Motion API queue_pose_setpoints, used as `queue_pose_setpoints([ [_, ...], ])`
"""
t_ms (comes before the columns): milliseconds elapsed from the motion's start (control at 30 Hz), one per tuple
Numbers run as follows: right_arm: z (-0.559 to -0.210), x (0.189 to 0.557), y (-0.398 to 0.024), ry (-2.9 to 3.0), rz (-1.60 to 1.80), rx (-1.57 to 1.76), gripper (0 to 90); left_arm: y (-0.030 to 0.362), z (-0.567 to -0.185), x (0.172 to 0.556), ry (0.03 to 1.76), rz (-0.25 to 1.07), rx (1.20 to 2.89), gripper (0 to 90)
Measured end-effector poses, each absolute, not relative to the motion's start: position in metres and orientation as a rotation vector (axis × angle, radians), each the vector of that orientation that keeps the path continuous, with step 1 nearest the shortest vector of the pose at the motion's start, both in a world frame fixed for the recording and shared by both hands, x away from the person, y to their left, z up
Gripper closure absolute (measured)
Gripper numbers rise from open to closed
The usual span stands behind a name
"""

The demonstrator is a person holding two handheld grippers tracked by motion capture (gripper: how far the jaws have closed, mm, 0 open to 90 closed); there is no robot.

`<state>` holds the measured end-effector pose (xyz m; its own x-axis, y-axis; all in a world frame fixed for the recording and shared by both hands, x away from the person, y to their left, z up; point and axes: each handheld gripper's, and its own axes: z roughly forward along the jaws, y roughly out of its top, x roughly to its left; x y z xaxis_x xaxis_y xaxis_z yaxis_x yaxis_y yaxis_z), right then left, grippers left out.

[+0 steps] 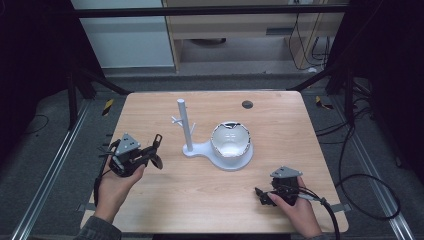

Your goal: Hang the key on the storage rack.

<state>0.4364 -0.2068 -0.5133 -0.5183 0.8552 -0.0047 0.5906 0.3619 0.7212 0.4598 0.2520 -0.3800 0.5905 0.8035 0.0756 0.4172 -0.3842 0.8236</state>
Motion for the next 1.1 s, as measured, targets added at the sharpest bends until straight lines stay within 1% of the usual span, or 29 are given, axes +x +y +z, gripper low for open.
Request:
queue_pose_setpoints([
  [467, -0.513, 0.436, -0.207, 2.249, 0.955, 1.264, 0.4, 0.247, -0.381, 0.459, 0.963, 0.603, 1.999, 80.4],
  [1100, -0.513, 0.436, -0.207, 2.249, 0.955, 1.263, 0.4, 0.238, -0.363, 0.459, 0.939, 0.619, 1.972, 80.4],
])
